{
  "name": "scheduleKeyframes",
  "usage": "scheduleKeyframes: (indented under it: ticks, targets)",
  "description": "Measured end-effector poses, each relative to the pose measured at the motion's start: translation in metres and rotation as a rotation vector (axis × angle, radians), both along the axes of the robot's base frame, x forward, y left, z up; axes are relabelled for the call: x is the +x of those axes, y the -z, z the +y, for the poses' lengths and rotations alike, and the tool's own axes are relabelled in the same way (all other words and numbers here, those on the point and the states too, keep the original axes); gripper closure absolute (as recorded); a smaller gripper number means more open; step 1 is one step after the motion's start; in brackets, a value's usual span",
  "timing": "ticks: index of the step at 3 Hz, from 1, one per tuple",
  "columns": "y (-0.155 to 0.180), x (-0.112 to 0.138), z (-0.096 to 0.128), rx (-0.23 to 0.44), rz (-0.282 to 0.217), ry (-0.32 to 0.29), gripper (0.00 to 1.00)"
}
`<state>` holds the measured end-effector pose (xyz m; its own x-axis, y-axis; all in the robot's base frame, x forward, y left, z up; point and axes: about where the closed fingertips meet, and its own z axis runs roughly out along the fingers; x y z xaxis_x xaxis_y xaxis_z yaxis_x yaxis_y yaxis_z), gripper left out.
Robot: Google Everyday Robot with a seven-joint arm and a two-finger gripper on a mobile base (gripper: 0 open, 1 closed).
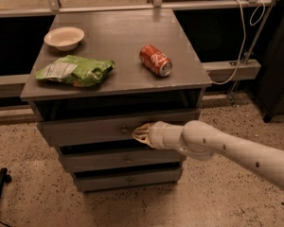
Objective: Close top drawer
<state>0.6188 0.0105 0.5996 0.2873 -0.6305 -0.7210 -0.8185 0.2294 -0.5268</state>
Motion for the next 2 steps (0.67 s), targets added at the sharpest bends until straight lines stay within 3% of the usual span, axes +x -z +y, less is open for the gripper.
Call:
scheduleKeyframes:
  ticks: [2]
  targets:
    - [-0.02,-0.001,-0.007,0.022,-0.085,-0.049,1.0]
